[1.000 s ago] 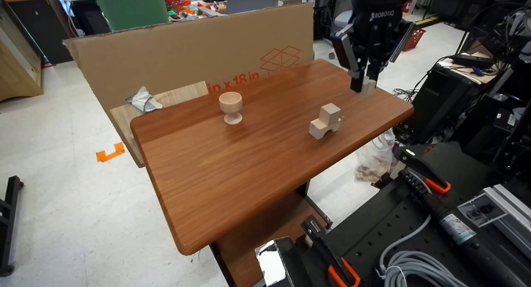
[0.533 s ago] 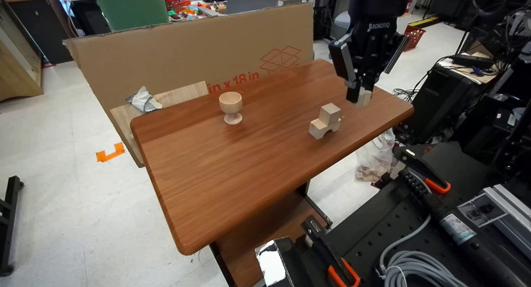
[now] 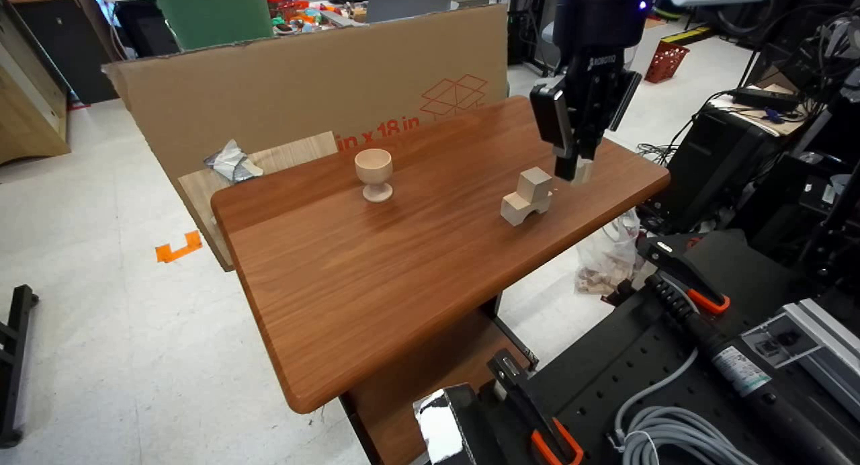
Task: Stack the toys
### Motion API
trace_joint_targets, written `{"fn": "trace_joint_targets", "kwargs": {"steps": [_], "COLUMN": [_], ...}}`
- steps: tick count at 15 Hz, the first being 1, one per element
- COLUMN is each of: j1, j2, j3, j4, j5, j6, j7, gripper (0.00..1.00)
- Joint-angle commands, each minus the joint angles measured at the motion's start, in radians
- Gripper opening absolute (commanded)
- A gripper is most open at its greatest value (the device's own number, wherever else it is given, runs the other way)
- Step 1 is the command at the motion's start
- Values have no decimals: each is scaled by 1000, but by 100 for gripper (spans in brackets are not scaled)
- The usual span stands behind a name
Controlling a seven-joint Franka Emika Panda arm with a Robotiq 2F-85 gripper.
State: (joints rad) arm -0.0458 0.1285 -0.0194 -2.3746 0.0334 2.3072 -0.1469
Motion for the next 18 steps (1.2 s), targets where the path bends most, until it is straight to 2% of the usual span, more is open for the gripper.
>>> {"fn": "trace_joint_targets", "kwargs": {"steps": [1, 10, 17, 18], "j1": [3, 3, 8, 10], "j2": [36, 101, 94, 89], "j3": [12, 18, 18, 17], "j4": [39, 96, 73, 68], "j5": [25, 1, -20, -25], "j6": [17, 95, 115, 126], "j7": [-32, -9, -1, 5], "gripper": [7, 7, 7, 53]}}
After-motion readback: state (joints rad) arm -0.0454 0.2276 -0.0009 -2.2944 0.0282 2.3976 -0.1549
